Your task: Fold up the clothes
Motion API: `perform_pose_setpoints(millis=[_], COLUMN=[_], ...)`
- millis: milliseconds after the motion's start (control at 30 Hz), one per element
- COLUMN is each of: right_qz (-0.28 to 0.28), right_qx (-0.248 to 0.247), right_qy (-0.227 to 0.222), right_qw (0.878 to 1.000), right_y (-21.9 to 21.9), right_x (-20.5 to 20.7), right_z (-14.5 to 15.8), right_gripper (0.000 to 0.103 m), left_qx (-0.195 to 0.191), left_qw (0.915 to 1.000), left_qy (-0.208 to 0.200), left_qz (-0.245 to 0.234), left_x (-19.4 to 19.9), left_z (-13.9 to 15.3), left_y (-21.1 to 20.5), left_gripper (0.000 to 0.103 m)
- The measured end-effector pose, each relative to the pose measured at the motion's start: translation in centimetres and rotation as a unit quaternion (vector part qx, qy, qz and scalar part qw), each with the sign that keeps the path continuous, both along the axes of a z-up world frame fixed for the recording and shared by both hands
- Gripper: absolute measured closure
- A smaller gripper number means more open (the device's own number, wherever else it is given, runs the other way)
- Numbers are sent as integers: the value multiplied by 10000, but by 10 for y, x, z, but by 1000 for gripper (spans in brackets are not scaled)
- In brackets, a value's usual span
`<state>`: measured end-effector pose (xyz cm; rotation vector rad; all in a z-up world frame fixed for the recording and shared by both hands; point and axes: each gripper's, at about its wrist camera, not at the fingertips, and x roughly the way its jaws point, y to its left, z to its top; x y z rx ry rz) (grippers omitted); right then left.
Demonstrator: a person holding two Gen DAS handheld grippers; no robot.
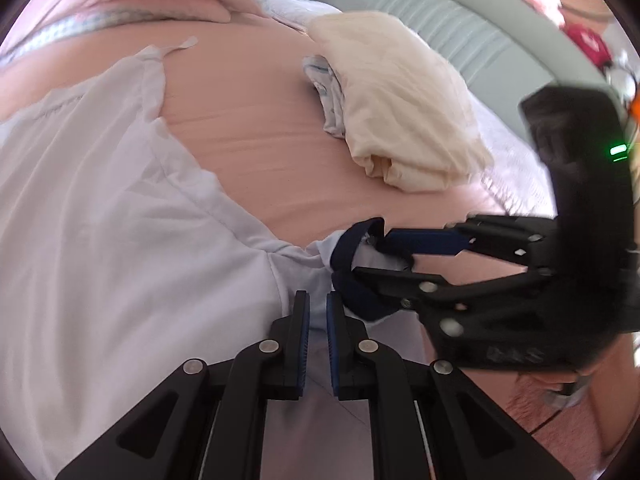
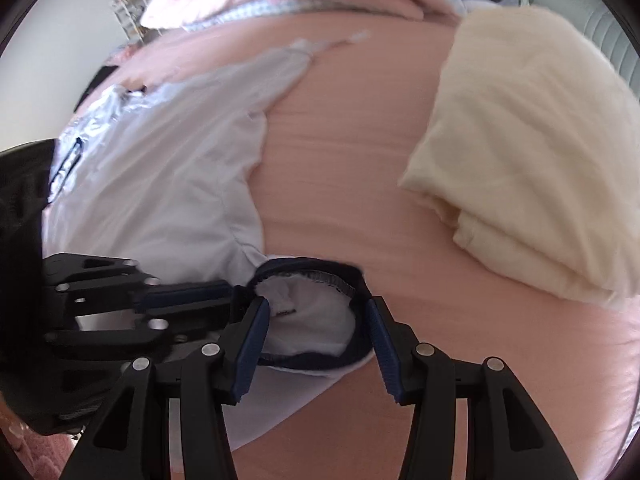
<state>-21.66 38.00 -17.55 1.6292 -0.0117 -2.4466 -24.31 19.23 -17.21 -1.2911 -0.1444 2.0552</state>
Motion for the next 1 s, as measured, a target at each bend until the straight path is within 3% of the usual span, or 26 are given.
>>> perform_pose_setpoints(millis=[133,267,400,600,800,900,1000], right_qz=[89,316,390,35,-669,-797,-727], right_qx=[-93,-105,-44,-214,-437,-429,-81], right_qy=[44,-99,114,329,466,356,319], right_qw=[9999,9994,9992,9992,9957,9953,9968], right_y=[6,-2,-14,-12,29,43,46], right_x=[3,5,-3,-23,-20,-13,-5], right_z=[8,-5,0,-5,0,2,1], right_gripper=[53,52,48,48,48,48,48], left_qx=[31,-7,126,170,45,-37,-309], left_qw=[10000,10000,9997,9996,9997,9999,9984], left_qy=[-56,-41,-126,-130,-176,-143,213], left_qz=[-7,-7,142,170,-170,2,431], left_x=[0,-1,-1,-9,-34,-46,-47], left_z=[-2,-2,-3,-4,-9,-7,0], left_y=[-1,2,-1,7,33,35,34], left_gripper=[96,96,96,96,96,96,96])
